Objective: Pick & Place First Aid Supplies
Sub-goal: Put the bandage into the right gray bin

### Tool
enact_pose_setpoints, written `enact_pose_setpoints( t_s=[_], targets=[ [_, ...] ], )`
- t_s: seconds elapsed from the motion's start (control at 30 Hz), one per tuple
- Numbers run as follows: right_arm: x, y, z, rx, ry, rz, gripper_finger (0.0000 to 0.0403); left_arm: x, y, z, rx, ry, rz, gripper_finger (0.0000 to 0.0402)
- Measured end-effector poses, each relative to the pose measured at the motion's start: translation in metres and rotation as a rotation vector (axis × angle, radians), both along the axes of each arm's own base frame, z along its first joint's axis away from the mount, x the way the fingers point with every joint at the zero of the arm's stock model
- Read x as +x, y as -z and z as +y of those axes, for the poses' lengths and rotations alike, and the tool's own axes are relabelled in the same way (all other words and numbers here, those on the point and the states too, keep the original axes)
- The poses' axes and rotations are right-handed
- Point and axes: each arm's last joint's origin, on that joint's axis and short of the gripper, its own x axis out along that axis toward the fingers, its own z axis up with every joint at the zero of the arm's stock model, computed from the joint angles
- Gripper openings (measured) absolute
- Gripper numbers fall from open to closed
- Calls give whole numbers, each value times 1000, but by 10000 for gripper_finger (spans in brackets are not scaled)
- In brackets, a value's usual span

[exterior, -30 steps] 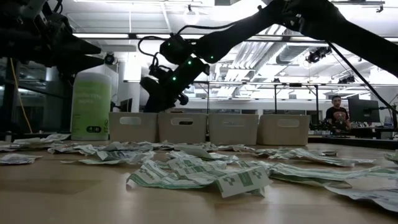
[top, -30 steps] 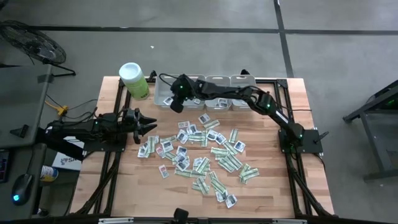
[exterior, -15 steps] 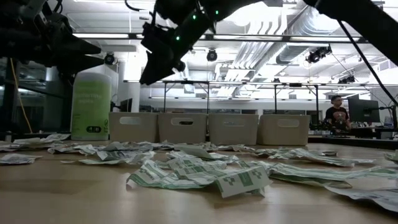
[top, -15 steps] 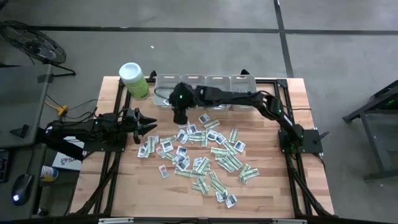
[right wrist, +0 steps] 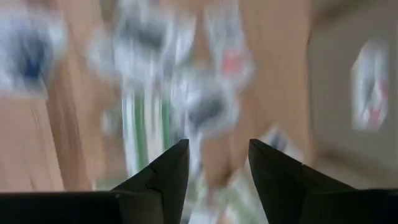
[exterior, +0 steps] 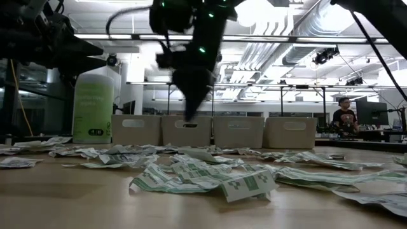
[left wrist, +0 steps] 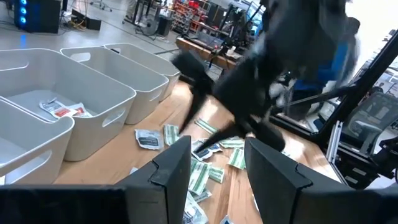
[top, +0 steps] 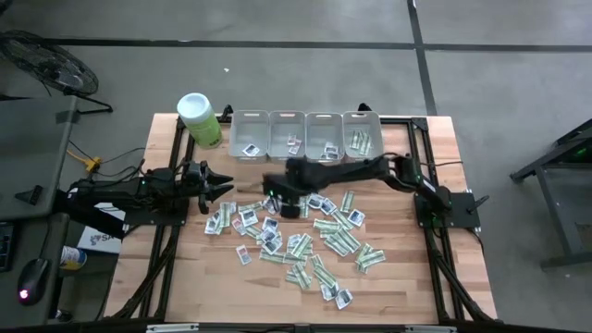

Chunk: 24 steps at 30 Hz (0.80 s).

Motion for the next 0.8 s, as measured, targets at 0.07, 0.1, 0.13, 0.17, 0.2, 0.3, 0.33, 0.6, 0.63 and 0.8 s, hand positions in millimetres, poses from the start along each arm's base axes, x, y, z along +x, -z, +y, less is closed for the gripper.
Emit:
enact_pose_setpoints(
  t_s=[0.07,0.1,0.13,0.17,0.2,0.3,0.33,0.6,0.63,0.8],
  targets=[
    [-9,7,11,-16,41,69,160,0,0,0,0,0,1,150],
    [-13,10,17,-25,62,90,160,0,0,0,0,0,2,150],
    [-18,13,22,-29,84,115,160,0,0,0,0,0,2,150],
    [-24,17,26,-32,103,146,160,0,0,0,0,0,3,150],
    [-29,22,31,-38,119,175,160,0,0,0,0,0,5,150],
    [-46,25,42,-48,165,216,160,0,1,0,0,0,14,150],
    [-53,24,45,-54,183,219,160,0,2,0,0,0,16,150],
    [-116,11,57,-62,300,144,160,0,2,0,0,-1,21,150],
    [-122,10,58,-44,297,122,160,0,2,0,0,-1,22,150],
    [-151,7,60,84,230,24,160,0,2,0,0,0,23,150]
  ],
)
